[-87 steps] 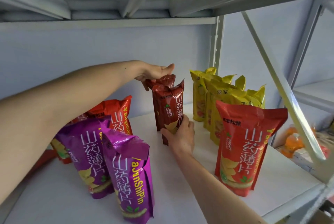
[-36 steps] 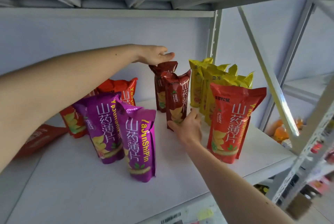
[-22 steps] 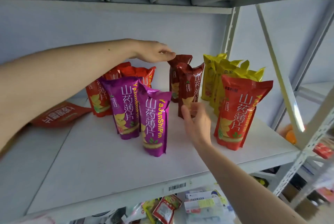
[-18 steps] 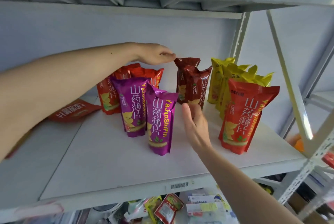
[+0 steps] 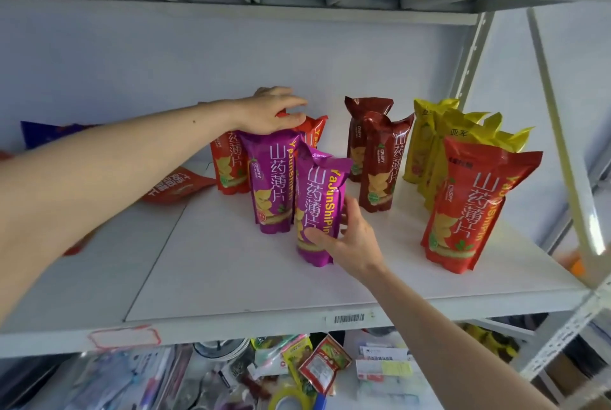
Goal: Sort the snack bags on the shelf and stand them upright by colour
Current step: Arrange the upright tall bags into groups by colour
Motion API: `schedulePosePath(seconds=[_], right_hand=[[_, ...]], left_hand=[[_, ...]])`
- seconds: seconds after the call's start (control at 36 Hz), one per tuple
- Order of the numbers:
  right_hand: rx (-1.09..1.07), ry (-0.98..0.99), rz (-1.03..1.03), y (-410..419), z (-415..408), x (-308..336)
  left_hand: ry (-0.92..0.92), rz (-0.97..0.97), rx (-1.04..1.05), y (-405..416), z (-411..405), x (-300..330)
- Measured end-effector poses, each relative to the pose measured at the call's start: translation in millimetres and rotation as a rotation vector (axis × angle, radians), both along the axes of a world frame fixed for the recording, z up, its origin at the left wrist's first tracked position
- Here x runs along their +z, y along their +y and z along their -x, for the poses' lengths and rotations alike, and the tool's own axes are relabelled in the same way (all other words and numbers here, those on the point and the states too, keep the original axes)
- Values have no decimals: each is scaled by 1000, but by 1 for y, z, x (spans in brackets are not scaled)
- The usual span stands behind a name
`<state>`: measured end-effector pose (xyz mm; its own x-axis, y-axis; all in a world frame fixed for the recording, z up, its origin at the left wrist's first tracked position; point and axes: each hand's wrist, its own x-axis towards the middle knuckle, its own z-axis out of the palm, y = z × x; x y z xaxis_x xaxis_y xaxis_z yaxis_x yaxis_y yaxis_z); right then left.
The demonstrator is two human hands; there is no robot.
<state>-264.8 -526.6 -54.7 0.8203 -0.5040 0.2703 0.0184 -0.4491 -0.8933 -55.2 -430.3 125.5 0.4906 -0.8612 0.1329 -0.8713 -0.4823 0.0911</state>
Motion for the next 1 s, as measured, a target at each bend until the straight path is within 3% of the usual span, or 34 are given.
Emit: schedulePosePath(seconds=[0.14,0.33,0.56,0.81,1.0], right_hand=[[-8,5,-33,6,-2,4],[-52,18,-62,11,-7,4],[-64,27,-72,15,-15,6],[-72,30,-79,11,-20,3],[-80,24,-71,9,-23,3]], left_hand=[[32,-12,-52,-2,-8,3],[279,84,-31,-14,-23,8],[263,99,-28,-18,-49,14],[251,-79,-159,-11,-55,15],[205,-35,-123,-1,-69,15]])
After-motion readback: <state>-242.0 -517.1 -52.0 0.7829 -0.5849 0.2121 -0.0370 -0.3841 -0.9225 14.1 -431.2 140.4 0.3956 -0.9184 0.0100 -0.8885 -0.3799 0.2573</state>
